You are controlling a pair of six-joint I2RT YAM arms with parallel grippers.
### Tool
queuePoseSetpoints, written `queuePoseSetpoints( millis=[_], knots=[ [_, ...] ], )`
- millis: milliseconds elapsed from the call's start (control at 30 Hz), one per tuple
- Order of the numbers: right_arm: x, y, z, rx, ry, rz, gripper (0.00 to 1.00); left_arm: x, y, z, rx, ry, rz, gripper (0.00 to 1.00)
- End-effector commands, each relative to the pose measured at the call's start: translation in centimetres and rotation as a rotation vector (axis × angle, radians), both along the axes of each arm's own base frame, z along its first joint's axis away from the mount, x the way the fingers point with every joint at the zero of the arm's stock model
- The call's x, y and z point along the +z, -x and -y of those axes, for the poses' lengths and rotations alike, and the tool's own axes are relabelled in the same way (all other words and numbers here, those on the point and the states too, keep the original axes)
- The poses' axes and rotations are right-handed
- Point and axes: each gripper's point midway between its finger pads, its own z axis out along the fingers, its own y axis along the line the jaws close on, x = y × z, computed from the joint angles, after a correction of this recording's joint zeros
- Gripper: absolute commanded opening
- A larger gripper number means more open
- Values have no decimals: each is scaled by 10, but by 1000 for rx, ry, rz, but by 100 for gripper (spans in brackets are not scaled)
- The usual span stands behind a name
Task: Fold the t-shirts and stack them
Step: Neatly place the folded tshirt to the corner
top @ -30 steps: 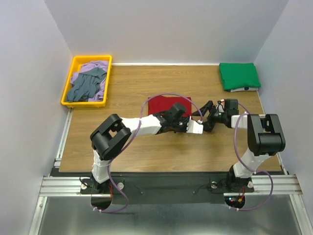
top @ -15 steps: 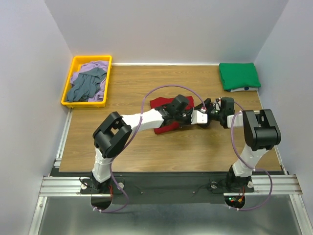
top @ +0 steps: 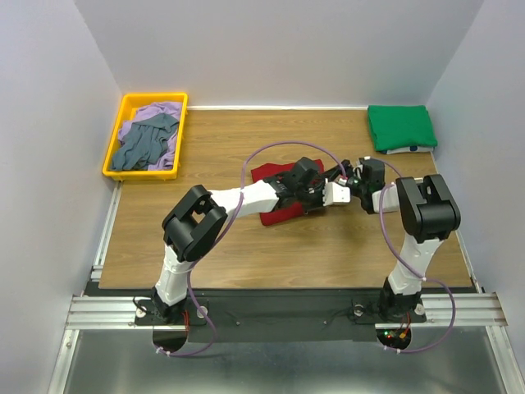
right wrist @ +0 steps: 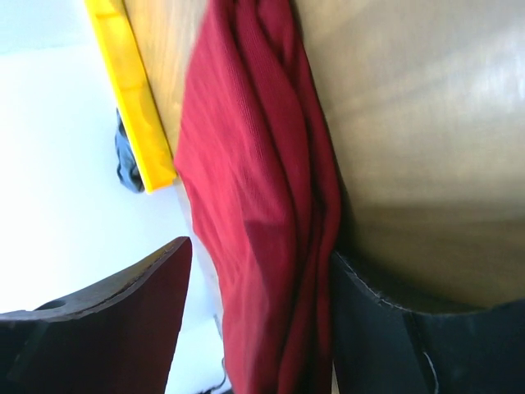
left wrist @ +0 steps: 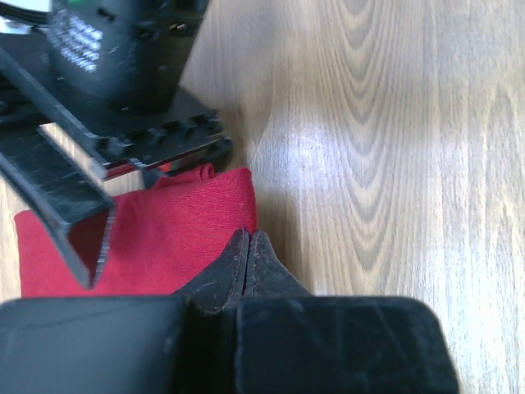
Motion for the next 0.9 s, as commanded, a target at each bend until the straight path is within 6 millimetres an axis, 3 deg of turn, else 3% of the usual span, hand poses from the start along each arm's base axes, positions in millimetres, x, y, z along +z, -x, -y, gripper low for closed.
queuePoseSetpoints(
  millis=[0, 167, 300, 433, 467, 533, 567, 600, 633, 667, 700, 767, 800, 833, 867],
  knots=[
    [-43, -11, 21, -114, 131, -52, 68, 42, -1, 15, -33, 101, 34, 0],
    [-51, -18, 23, -129, 142, -43, 68, 45, 1, 15, -42, 109, 30, 0],
    [-52, -19, 20, -126, 143, -33, 58, 43, 1, 16, -42, 108, 27, 0],
    [-51, -21, 19, -100, 164, -4, 29, 48, -3, 18, -7, 125, 10, 4],
    [-48, -21, 16, -70, 176, 22, 14, 51, -7, 15, 14, 132, -3, 8],
    [-41, -25, 16, -40, 203, 57, 1, 68, -11, 8, 38, 159, -21, 23],
    [-34, -27, 17, -27, 226, 58, 1, 76, -20, -3, 81, 176, -48, 37],
    [-16, -38, 24, 37, 361, 140, 1, 128, -31, -40, 175, 239, -52, 54],
    [-16, -38, 24, 38, 363, 141, 1, 126, -31, -41, 177, 236, -55, 58],
    [-13, -42, 28, 70, 431, 163, 1, 126, -29, -55, 206, 214, -92, 59],
    [-7, -46, 32, 79, 465, 179, 0, 144, -31, -68, 230, 232, -81, 60],
    [-2, -49, 38, 100, 534, 190, 1, 147, -43, -99, 318, 213, -89, 76],
    [10, -62, 45, 113, 612, 251, 0, 160, -45, -111, 353, 235, -84, 77],
    [11, -62, 48, 130, 651, 245, 1, 160, -54, -130, 409, 235, -89, 81],
    [15, -68, 54, 128, 689, 259, 1, 163, -57, -139, 434, 245, -92, 99]
  ],
)
